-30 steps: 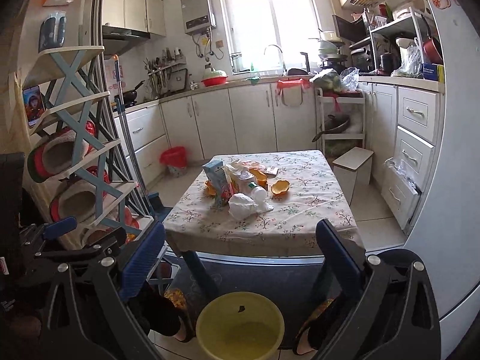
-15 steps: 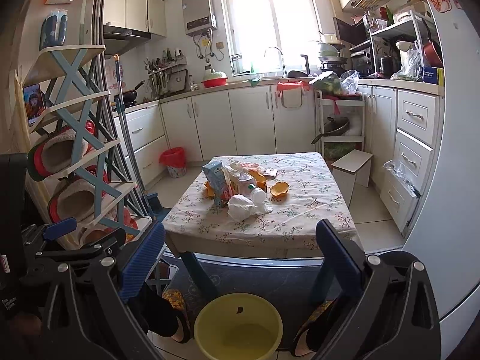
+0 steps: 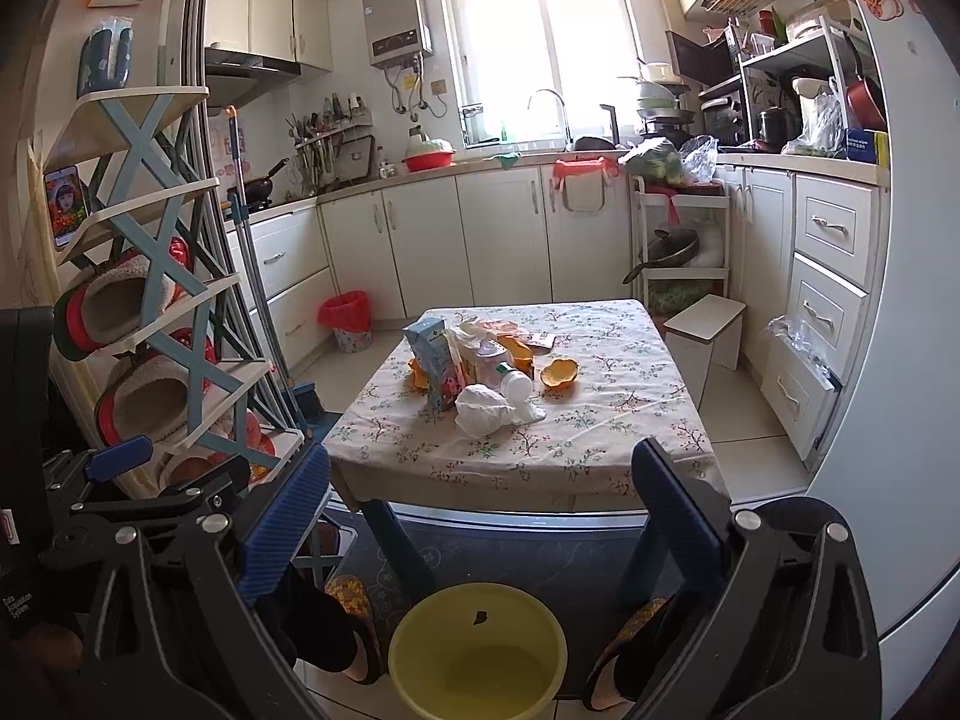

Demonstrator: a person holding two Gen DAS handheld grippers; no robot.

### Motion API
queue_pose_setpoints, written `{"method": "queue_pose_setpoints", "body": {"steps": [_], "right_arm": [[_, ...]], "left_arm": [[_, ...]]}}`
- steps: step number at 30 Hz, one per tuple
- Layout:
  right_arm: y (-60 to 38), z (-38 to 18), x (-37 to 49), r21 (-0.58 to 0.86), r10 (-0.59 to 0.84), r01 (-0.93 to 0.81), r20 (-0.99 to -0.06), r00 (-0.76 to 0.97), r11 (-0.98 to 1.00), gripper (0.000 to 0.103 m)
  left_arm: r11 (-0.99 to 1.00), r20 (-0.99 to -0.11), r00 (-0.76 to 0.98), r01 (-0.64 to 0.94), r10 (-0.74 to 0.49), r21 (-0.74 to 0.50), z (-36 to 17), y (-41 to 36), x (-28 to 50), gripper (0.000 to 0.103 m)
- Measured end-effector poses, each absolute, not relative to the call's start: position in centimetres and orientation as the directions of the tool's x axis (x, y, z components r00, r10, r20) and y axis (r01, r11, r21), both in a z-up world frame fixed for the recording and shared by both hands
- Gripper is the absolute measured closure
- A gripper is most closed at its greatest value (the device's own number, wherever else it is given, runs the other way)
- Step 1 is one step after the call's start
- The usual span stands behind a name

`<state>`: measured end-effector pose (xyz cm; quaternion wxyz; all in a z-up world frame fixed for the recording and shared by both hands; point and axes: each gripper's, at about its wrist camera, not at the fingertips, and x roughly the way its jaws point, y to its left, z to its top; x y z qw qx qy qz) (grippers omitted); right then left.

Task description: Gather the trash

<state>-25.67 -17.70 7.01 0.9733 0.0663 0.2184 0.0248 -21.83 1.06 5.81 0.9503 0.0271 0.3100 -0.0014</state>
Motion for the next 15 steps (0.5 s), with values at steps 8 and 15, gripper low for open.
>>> {"method": "queue_pose_setpoints", "body": {"steps": [8, 15], "right_arm": [[-17.68, 7.01, -25.65, 0.140, 0.080, -0.021, -0.427, 0.901, 0.990, 0.006], [-17.68, 7.03, -25.66, 0.140, 0.080, -0.021, -0.428, 0.900, 0.990, 0.006]], "left_arm": [[0.999, -0.590, 0.807, 0.019, 0.014, 0.049, 5.80, 1.08, -21.82, 0.008], [0.999, -0.590, 0.808, 0.020, 0.013, 0.049, 5.88, 1.03, -21.80, 0.008]]}}
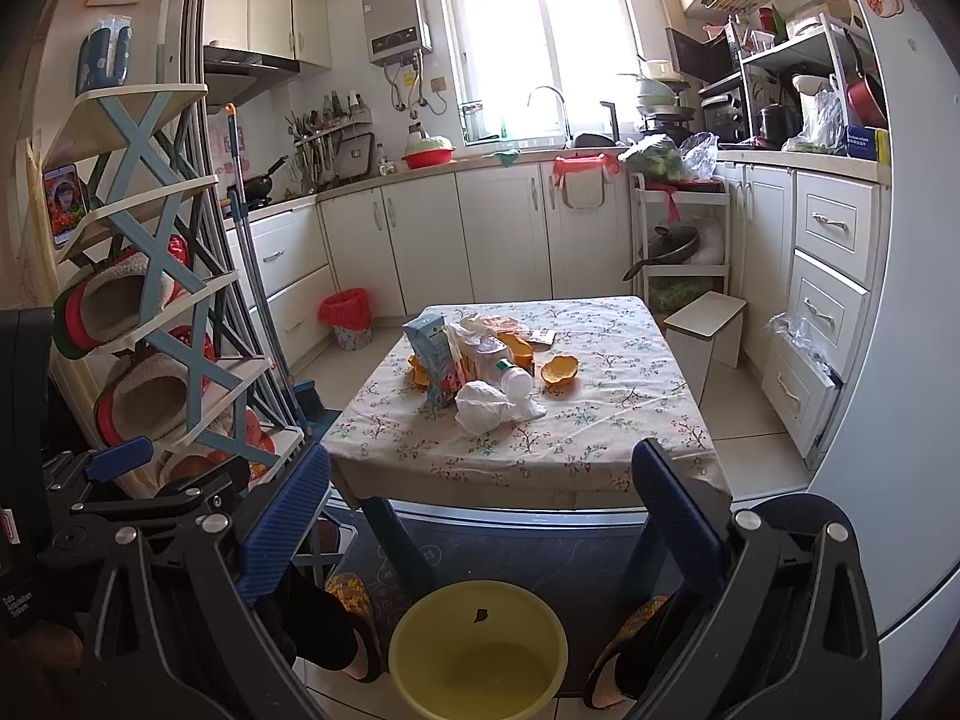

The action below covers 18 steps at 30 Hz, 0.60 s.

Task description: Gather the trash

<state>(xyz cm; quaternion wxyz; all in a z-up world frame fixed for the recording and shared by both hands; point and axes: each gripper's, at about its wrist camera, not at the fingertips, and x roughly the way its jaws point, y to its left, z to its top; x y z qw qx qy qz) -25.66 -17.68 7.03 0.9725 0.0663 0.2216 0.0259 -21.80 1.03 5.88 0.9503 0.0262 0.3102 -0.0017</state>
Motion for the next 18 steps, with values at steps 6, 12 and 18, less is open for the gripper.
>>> {"method": "queue_pose_setpoints", "body": {"steps": [6, 12, 18], "right_arm": [[-17.7, 7.1, -25.7, 0.140, 0.080, -0.021, -0.428, 0.900, 0.990, 0.006], [-17.6, 6.8, -25.6, 0.139, 0.081, -0.022, -0.437, 0.896, 0.990, 0.006], [-17.4, 6.2, -25.3, 0.136, 0.080, -0.020, -0.449, 0.890, 0.991, 0.006]], "left_arm": [[0.999, -0.590, 0.807, 0.020, 0.013, 0.049, 5.9, 1.1, -21.8, 0.008], [0.999, -0.594, 0.805, 0.019, 0.013, 0.049, 5.7, 1.1, -21.8, 0.008], [0.998, -0.605, 0.796, 0.022, 0.014, 0.051, 4.8, 0.8, -22.3, 0.008]]}}
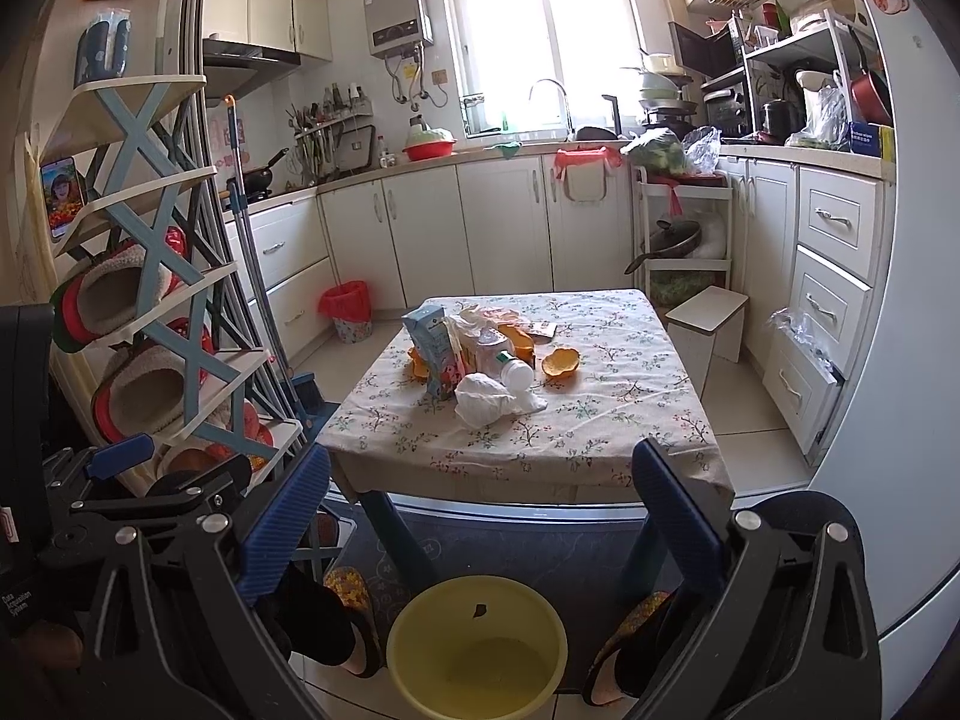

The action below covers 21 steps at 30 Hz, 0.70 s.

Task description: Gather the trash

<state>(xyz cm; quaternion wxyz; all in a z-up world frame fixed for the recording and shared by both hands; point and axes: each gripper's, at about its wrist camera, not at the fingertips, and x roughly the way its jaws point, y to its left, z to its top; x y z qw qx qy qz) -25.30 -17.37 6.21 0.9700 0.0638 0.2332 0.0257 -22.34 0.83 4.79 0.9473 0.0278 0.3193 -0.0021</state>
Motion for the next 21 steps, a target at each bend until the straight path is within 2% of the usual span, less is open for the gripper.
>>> {"method": "queue_pose_setpoints", "body": {"steps": [8, 21], "right_arm": [[-17.4, 5.9, -24.3, 0.126, 0.077, -0.020, -0.472, 0.878, 0.992, 0.006], [-16.9, 4.2, -19.2, 0.048, 0.017, 0.015, -0.606, 0.796, 0.999, 0.006]], "left_arm": [[0.998, -0.622, 0.783, 0.026, 0.014, 0.056, 4.8, 0.5, -21.3, 0.008], [0.998, -0.652, 0.758, 0.012, 0.027, 0.055, 4.3, 1.4, -17.6, 0.008]]}}
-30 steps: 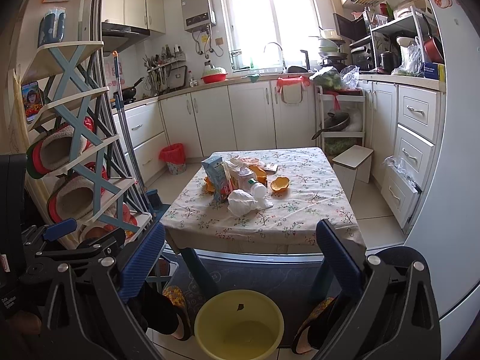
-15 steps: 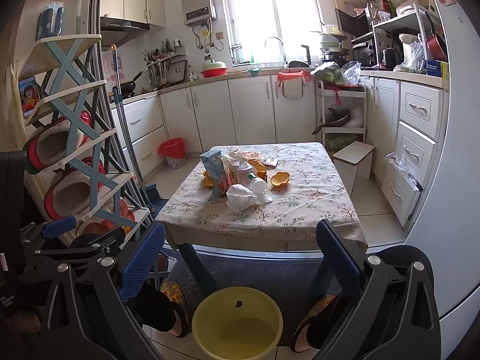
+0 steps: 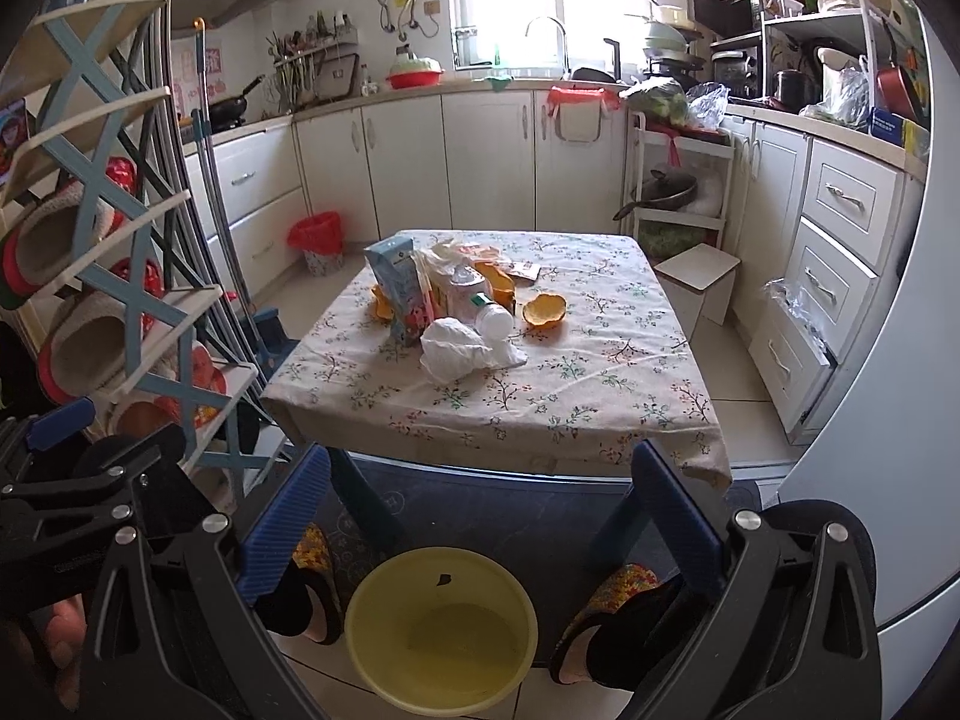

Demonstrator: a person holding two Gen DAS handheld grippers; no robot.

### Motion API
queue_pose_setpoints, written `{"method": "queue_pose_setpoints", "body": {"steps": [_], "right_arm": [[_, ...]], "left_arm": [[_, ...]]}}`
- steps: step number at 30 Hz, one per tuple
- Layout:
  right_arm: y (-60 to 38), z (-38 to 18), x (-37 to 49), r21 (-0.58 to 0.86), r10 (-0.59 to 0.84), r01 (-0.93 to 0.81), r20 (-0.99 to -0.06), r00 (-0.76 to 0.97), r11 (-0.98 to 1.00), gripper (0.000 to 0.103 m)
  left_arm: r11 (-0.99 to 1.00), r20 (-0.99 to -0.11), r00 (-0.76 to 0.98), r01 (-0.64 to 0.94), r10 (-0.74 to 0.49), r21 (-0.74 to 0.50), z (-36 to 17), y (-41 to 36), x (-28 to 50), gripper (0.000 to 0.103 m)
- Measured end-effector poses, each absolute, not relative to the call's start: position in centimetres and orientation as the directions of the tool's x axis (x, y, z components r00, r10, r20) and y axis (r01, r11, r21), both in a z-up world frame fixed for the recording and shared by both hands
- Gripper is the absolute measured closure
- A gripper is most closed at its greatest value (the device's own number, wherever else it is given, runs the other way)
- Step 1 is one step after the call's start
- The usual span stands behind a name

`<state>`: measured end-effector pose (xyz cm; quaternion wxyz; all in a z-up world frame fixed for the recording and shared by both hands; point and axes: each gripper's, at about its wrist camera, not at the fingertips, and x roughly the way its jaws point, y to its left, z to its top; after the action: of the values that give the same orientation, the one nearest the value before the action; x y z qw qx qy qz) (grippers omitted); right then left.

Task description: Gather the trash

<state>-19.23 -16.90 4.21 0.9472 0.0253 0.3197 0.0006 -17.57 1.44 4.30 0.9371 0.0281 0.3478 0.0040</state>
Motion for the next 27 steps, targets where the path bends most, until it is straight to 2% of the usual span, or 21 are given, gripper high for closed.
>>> {"method": "queue_pose_setpoints", "body": {"steps": [27], "right_arm": [[-17.2, 2.0, -11.1, 0.036, 0.033, -0.010, -0.686, 0.727, 0.999, 0.006]], "left_arm": [[0.998, -0.717, 0.697, 0.029, 0.024, 0.062, 1.1, 0.3, -7.1, 0.008]]}}
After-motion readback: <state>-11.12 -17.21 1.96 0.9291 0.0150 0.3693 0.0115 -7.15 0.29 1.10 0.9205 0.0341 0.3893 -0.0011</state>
